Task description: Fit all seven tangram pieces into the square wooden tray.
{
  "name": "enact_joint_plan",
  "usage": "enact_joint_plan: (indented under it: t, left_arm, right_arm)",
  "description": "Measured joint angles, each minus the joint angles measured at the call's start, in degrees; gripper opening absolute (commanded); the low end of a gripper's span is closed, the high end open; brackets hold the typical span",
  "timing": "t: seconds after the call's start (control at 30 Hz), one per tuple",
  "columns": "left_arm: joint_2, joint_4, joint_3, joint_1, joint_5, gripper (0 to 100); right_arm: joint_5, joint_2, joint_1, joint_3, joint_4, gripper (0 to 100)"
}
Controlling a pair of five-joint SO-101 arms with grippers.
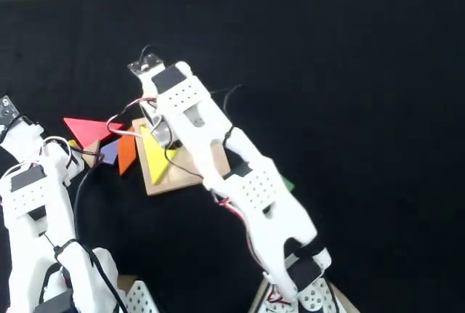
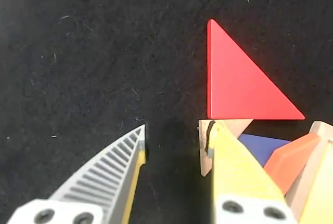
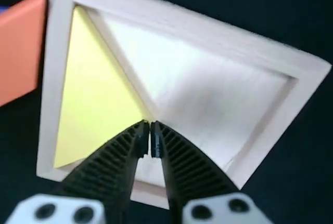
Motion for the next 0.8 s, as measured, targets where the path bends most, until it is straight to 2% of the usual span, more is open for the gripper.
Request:
enact_joint_plan:
  t: [0.27, 0.57, 0.7, 0.8]
  left_arm:
    - [0.0, 0.0, 0.0, 0.0, 0.0, 20]
    - [0.0, 0.44, -0.88, 5.89, -0.53, 20]
    - [0.0, 6.95, -6.33, 8.09, 0.26, 20]
    - [0.0, 14.15, -12.4, 8.97, 6.51, 20]
  right_arm:
    - [4.31, -4.22, 5.45, -2.11, 1.49, 1.1]
    - [9.23, -31.12, 12.57, 17.93, 1.41, 1.1]
    - [12.04, -39.47, 16.53, 30.42, -3.08, 1.2]
    - [12.57, -43.34, 19.96, 42.2, -9.67, 1.3]
